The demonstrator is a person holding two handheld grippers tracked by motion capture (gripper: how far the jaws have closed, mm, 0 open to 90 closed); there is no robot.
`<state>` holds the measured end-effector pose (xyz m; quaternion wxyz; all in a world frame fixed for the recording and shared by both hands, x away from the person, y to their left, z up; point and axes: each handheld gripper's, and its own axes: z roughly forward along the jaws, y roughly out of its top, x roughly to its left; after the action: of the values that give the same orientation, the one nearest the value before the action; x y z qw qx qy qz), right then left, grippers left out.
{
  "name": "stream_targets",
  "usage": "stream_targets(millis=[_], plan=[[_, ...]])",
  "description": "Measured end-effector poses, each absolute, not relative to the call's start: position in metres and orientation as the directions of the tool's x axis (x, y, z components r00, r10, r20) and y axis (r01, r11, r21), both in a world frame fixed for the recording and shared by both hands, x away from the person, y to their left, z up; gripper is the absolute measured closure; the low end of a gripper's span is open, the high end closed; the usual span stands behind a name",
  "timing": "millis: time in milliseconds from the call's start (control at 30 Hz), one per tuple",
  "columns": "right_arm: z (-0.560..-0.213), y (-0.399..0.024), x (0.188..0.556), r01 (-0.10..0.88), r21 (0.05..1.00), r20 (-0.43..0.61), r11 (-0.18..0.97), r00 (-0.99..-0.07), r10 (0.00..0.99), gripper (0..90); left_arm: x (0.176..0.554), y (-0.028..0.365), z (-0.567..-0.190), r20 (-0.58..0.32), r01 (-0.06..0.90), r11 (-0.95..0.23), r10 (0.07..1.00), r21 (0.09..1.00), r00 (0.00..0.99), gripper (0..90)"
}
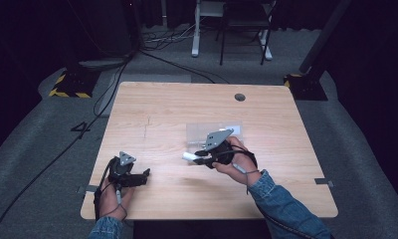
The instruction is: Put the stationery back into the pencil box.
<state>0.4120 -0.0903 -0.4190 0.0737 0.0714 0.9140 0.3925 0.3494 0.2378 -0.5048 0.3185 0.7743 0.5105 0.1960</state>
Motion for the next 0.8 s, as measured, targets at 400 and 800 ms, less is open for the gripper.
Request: stream_targets(millis=[400,800], plan=[[-0.416,-0.114,0.439,0.118,0.736,-0.078,0.667,-0.963,0.257,71.4,0.348,0.239,-0.505,-0.021,0.666,-0.277,0.915,0.693,0.402,14.6],[-0.429,-0.133,0.462,0.164,0.715,-0.08,0.679,-0.946,0.313,71.3,0.347,0.238,-0.505,-0.021,0.666,-0.276,0.916,0.693,0.401,14.6]])
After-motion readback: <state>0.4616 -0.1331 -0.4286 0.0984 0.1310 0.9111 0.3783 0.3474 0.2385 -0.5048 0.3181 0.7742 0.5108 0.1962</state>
